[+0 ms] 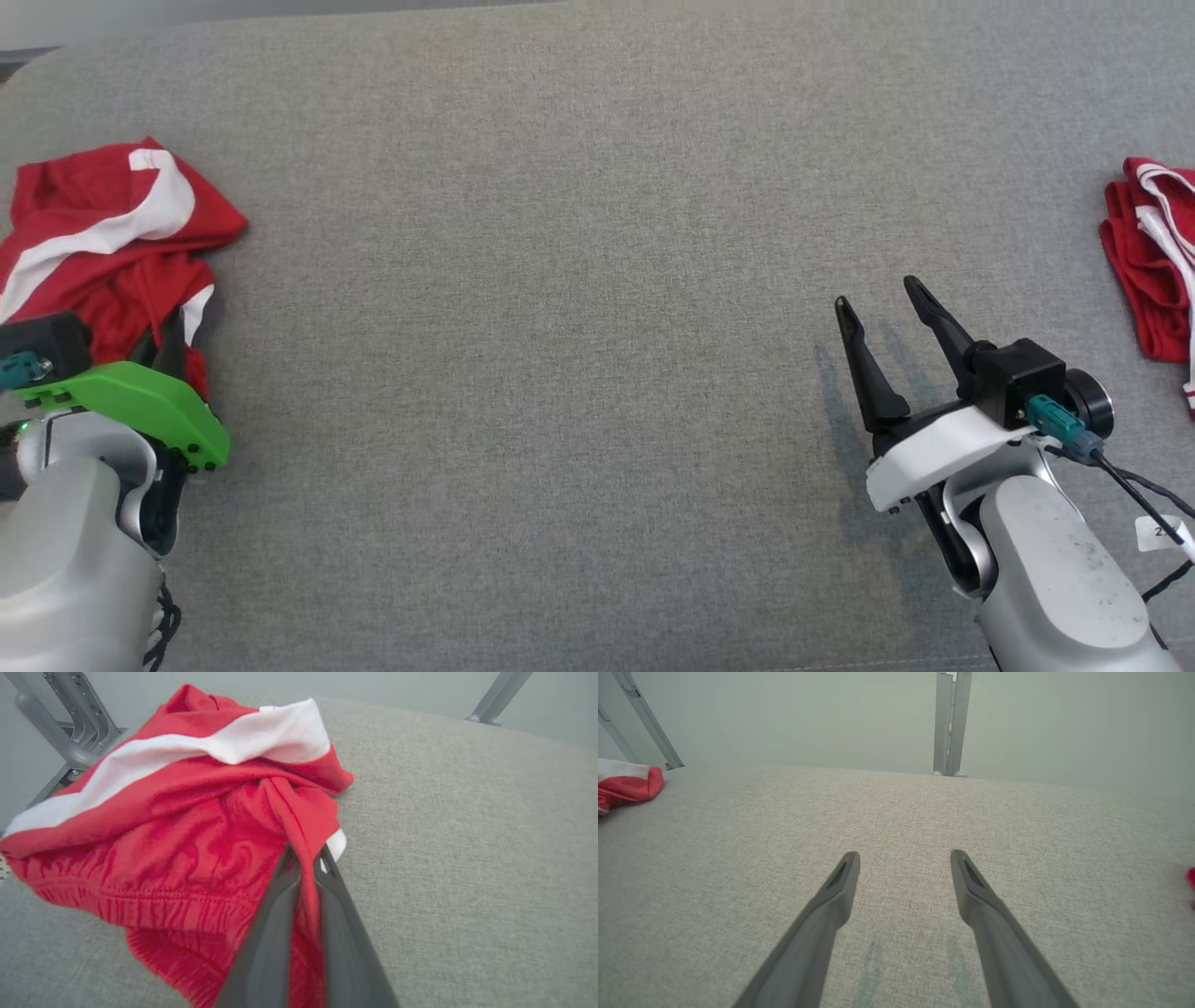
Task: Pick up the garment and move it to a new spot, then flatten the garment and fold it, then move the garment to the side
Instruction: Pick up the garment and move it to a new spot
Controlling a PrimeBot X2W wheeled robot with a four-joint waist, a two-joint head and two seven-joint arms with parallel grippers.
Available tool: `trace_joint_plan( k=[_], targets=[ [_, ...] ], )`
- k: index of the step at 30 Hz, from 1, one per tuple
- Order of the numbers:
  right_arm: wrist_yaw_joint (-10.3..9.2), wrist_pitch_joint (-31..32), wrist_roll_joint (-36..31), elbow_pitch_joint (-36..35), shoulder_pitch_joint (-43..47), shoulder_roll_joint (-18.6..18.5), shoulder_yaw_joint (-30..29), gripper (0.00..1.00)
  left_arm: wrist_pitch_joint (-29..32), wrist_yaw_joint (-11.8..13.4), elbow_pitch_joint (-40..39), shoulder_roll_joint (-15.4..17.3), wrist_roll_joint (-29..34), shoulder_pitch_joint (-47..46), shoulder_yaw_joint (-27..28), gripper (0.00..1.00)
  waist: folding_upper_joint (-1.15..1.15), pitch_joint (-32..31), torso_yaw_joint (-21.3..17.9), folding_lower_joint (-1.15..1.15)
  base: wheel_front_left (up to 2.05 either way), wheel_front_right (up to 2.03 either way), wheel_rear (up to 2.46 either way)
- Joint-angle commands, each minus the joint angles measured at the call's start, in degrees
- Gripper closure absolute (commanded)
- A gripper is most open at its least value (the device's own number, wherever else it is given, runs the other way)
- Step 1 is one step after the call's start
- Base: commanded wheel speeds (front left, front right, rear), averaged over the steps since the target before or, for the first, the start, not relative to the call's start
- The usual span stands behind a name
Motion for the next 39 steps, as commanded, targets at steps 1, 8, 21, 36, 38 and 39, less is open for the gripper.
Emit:
trace_joint_plan(
  k=[1, 8, 21, 36, 38, 39],
  targets=[
    [-0.09, -0.1, 0.4, 0.4, 1.1, 0.3, -0.3, 0.0, -2.0, 0.1, -2.2, -0.2, -0.3, 1.1, -1.6, 1.0, 0.0, -2.0, 1.0, 0.0, 0.0, 0.0, 0.0],
    [-0.09, -0.1, 0.7, 0.7, 1.8, 1.1, -0.1, 0.0, -5.0, 0.1, -9.0, -1.4, 0.0, 2.7, -7.9, 1.0, 0.0, -4.7, 1.3, 0.0, 0.0, 0.0, 0.0],
    [-0.08, -0.1, 1.3, 0.7, 3.2, 2.6, 0.0, 0.0, -6.3, 0.1, -17.5, -7.0, 0.4, 2.9, -21.7, 1.0, 0.0, -8.1, -5.2, 0.0, 0.0, 0.0, 0.0],
    [-0.09, -0.1, 1.5, -0.1, 4.1, 1.6, -2.0, 0.0, -7.7, 0.1, -14.0, -12.1, 1.3, 2.5, -35.8, 1.0, 0.0, -8.6, -16.9, 0.0, 0.0, 0.0, 0.0],
    [-0.08, -0.1, 1.3, -0.2, 4.4, 1.5, -2.3, 0.0, -7.8, 0.1, -12.5, -12.1, 2.4, 3.3, -36.3, 1.0, 0.0, -8.8, -17.2, 0.0, 0.0, 0.0, 0.0],
    [-0.09, -0.1, 1.4, -0.2, 4.4, 1.4, -2.5, 0.0, -7.8, 0.1, -11.7, -12.0, 2.9, 3.7, -36.3, 0.87, 0.0, -9.0, -17.1, 0.0, 0.0, 0.0, 0.0]
  ],
)
